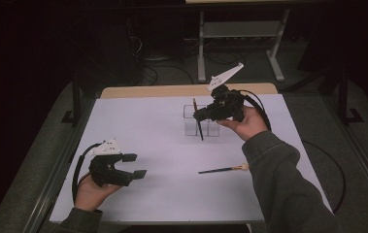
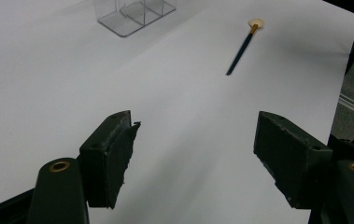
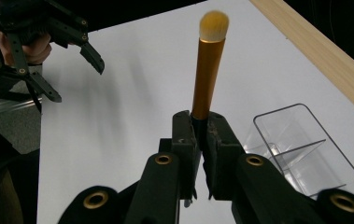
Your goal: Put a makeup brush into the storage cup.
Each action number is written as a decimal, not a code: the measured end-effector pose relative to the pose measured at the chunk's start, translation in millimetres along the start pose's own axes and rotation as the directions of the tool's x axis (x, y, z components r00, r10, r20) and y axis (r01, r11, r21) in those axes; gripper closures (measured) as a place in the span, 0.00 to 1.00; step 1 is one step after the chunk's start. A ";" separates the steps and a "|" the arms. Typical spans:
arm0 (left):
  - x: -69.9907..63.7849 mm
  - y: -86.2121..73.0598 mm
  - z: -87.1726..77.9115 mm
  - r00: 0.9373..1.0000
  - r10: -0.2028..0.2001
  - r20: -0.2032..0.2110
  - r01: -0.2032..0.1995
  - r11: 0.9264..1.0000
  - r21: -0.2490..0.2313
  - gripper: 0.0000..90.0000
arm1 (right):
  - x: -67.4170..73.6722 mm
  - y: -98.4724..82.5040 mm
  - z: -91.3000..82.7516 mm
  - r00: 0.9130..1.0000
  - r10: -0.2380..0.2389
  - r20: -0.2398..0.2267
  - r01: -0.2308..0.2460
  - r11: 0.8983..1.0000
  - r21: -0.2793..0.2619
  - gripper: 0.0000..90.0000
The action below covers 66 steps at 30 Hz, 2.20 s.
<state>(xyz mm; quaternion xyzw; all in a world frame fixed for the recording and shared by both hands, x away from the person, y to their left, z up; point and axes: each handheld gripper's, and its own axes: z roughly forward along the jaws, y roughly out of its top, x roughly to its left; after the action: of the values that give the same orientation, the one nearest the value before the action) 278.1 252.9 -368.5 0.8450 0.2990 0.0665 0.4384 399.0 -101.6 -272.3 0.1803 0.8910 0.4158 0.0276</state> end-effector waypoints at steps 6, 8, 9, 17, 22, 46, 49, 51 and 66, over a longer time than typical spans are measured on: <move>0.0 0.7 -1.8 1.000 0.004 0.001 -0.004 1.000 -0.011 0.31 | -1.7 5.3 2.6 1.000 -0.013 0.002 0.013 1.000 0.004 0.92; 0.4 0.4 -2.7 1.000 0.005 0.000 -0.005 1.000 -0.011 0.31 | -1.7 7.6 3.2 1.000 -0.007 0.002 0.007 1.000 0.003 0.92; 0.5 0.3 -3.0 1.000 0.005 -0.001 -0.005 1.000 -0.010 0.31 | -2.3 8.7 3.1 1.000 -0.012 0.002 0.012 1.000 0.006 0.92; 1.9 -0.6 -4.7 1.000 0.002 -0.004 -0.002 1.000 -0.014 0.30 | -6.6 12.9 3.4 1.000 0.009 0.002 -0.009 1.000 0.000 0.92; 3.1 -1.0 -5.9 1.000 0.002 -0.005 -0.002 1.000 -0.016 0.30 | -11.4 16.2 1.6 1.000 0.005 0.017 -0.005 1.000 -0.001 0.92; 6.4 -3.0 -10.0 1.000 -0.008 -0.006 0.007 1.000 -0.025 0.29 | -33.4 39.2 2.7 0.999 0.015 0.032 -0.015 1.000 -0.020 0.92; 6.0 -3.2 -10.5 1.000 -0.014 -0.008 0.014 1.000 -0.025 0.29 | -35.2 41.4 3.6 0.999 0.022 0.035 -0.021 1.000 -0.020 0.92; 5.7 -3.2 -11.0 1.000 -0.016 -0.008 0.016 1.000 -0.025 0.29 | -37.1 42.7 4.2 0.999 0.024 0.036 -0.023 1.000 -0.019 0.92; 6.5 -3.3 -11.6 1.000 -0.007 -0.012 0.007 1.000 -0.023 0.29 | -49.5 48.8 3.6 0.998 0.030 0.059 -0.029 0.999 -0.029 0.92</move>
<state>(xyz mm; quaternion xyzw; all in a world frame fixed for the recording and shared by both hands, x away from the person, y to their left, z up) 277.5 266.1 -364.9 0.8384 0.3040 0.0735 0.4463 460.6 -87.2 -242.9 0.2054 0.8810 0.4232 0.0505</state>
